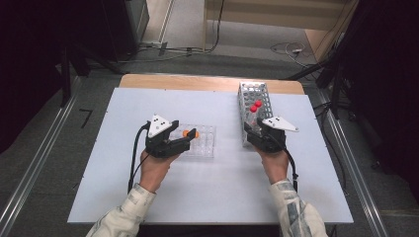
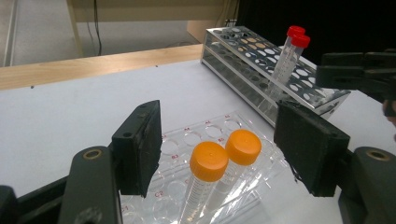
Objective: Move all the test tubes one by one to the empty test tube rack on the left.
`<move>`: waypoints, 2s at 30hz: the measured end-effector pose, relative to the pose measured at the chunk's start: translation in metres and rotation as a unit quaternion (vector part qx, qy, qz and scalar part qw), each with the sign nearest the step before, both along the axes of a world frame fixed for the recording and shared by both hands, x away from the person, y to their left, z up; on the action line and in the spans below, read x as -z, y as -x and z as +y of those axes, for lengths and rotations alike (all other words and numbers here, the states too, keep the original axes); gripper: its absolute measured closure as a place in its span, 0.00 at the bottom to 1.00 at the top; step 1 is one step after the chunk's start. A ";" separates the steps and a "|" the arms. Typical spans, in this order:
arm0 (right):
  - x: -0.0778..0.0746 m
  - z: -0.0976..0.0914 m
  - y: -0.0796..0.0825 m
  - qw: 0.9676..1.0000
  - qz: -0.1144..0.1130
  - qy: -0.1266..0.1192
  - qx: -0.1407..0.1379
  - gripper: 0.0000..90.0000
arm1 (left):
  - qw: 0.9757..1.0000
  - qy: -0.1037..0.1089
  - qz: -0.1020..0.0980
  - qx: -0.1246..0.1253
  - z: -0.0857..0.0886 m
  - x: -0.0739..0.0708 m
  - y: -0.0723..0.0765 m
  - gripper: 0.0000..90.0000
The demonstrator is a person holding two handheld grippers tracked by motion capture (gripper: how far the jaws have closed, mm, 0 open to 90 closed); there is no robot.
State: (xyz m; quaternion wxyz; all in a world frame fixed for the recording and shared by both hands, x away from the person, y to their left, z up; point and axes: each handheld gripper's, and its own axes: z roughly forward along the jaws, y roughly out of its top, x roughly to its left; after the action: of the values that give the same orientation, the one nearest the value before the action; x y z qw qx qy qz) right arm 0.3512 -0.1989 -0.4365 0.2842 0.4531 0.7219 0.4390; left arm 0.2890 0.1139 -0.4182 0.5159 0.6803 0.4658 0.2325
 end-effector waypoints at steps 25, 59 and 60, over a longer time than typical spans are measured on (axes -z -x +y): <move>0.021 0.009 -0.036 0.999 0.005 0.002 0.038 0.74 | 1.000 -0.008 0.004 0.006 -0.004 0.004 0.000 0.37; -0.040 0.001 -0.004 0.998 -0.045 -0.029 -0.016 0.79 | 1.000 -0.002 0.002 0.004 -0.004 0.003 0.001 0.35; -0.040 0.001 -0.002 0.998 -0.045 -0.028 -0.019 0.79 | 1.000 -0.002 0.002 0.003 -0.004 0.002 0.001 0.35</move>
State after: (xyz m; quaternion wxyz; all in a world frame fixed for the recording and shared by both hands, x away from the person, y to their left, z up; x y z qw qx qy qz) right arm 0.3535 -0.1977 -0.3964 0.2947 0.4273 0.7042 0.4844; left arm 0.2876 0.1099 -0.4206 0.5145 0.6833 0.4641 0.2303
